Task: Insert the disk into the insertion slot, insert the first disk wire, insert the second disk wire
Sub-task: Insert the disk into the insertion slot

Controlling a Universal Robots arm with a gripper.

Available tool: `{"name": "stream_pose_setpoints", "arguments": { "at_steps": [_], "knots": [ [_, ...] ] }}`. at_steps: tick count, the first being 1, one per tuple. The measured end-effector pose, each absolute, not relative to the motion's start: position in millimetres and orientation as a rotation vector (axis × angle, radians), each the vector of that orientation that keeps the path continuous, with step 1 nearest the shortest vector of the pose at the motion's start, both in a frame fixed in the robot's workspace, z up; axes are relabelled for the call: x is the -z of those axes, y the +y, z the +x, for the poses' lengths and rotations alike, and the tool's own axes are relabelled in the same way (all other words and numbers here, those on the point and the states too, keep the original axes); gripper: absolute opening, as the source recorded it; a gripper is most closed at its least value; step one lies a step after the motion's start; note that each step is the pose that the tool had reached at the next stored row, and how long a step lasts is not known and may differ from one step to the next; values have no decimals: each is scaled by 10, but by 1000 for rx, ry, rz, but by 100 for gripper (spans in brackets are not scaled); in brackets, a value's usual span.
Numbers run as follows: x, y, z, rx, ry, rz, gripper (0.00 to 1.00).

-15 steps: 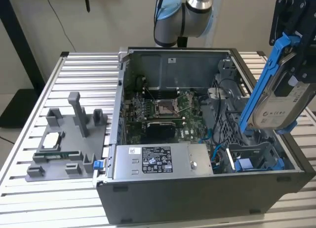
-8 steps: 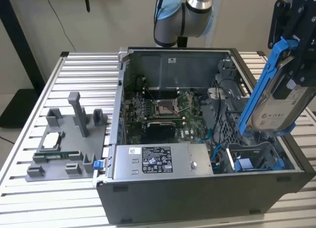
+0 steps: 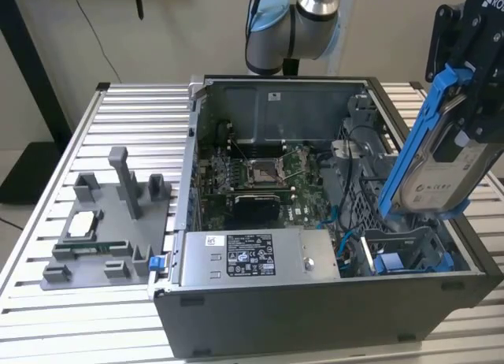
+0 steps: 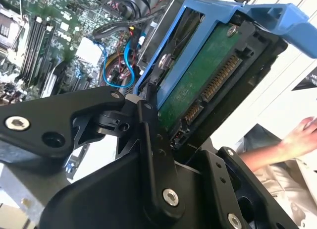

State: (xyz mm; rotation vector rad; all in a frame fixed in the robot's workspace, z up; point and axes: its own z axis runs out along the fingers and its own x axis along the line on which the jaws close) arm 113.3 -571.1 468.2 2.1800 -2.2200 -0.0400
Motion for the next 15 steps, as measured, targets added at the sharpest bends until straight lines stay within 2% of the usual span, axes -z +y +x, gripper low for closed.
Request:
{"name": "stream_pose_setpoints", "arguments": {
  "at_steps": [15],
  "knots": [
    [-4636, -5711, 1133, 40, -2220, 2180, 0]
  ]
}}
